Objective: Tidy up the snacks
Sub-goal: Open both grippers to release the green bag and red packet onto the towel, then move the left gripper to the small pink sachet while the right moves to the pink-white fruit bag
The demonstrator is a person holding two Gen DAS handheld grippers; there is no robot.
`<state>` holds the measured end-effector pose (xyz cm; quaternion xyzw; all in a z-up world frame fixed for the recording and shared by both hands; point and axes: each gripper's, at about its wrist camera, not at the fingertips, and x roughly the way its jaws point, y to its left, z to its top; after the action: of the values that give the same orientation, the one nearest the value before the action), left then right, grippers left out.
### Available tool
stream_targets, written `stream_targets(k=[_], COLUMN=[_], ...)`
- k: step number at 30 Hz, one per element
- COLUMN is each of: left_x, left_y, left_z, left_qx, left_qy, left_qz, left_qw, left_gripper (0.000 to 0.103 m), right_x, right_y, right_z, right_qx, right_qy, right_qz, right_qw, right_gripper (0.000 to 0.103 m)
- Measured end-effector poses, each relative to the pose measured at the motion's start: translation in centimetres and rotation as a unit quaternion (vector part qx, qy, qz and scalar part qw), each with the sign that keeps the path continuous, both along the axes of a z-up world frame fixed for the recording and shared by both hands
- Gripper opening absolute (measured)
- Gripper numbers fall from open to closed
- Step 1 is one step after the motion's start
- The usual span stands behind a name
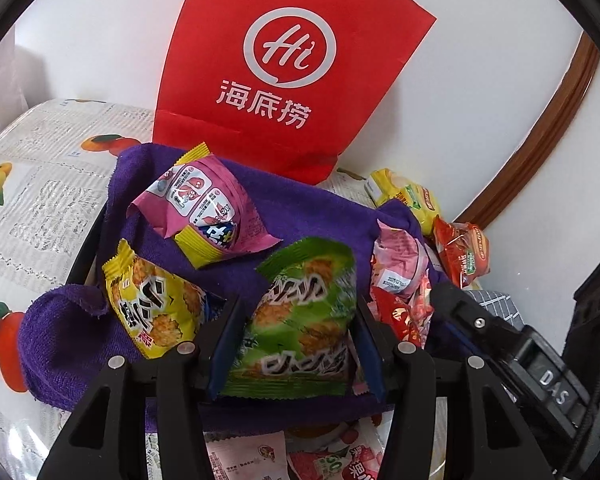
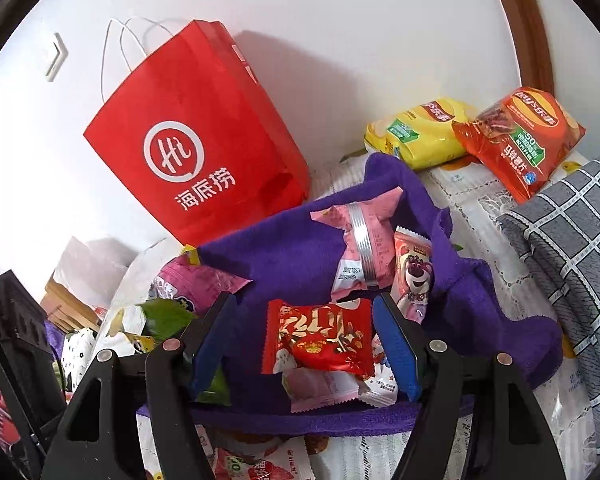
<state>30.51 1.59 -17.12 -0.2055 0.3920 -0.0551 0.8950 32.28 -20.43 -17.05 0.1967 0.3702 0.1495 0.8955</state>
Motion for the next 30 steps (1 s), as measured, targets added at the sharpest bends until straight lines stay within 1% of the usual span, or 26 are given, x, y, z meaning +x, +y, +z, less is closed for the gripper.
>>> stream_targets(k=[1, 4, 5, 14, 19, 24, 26, 30], left_x=[0.0, -0.1, -0.2, -0.7, -0.9, -1.9, -2.5, -3.7], left_y=[0.1, 0.3, 0.4, 2.0, 2.3, 2.6, 3.0, 3.9], left_z=[0.0, 0.1, 0.3, 0.7, 0.9, 1.4, 1.5, 1.3], left_qx=[-0.002, -0.009, -0.01, -0.041, -0.039, -0.014, -0.007, -0.006], left_qy=[-0.001, -0.008, -0.011, -0.013, -0.006, -0.013, -0.014, -0.013], left_qz=[0.001, 0.007, 0.011, 0.021, 0.019, 0.018, 0.024, 0.027], left_qw=[1.0, 0.9999, 0.9998, 0.9988, 0.999, 0.9996, 0.9996, 0.9995], left_gripper=[0.051, 0.058, 0.059, 0.062, 0.062, 0.062, 0.062, 0.062], right_x=[-0.1, -0.2, -0.3, -1.5, -3.0, -5.1, -6.0, -7.2], right_y=[0.1, 0.3, 0.4, 0.5, 0.1, 1.1, 2.0, 3.1], right_z=[0.1, 0.3, 0.3, 0.9, 0.8, -0.6, -1.4, -2.9], right_qx=[-0.001, -0.003, -0.006, -0.008, 0.004, -0.025, -0.046, -0.057], right_qy=[-0.002, -0.006, -0.008, -0.025, -0.032, -0.019, -0.002, 0.031], right_qz=[0.002, 0.008, 0.009, 0.016, 0.027, 0.061, 0.086, 0.125], right_qw=[1.0, 1.0, 1.0, 1.0, 0.999, 0.998, 0.995, 0.99], right_gripper=[0.07, 0.07, 0.07, 0.07, 0.07, 0.07, 0.07, 0.071])
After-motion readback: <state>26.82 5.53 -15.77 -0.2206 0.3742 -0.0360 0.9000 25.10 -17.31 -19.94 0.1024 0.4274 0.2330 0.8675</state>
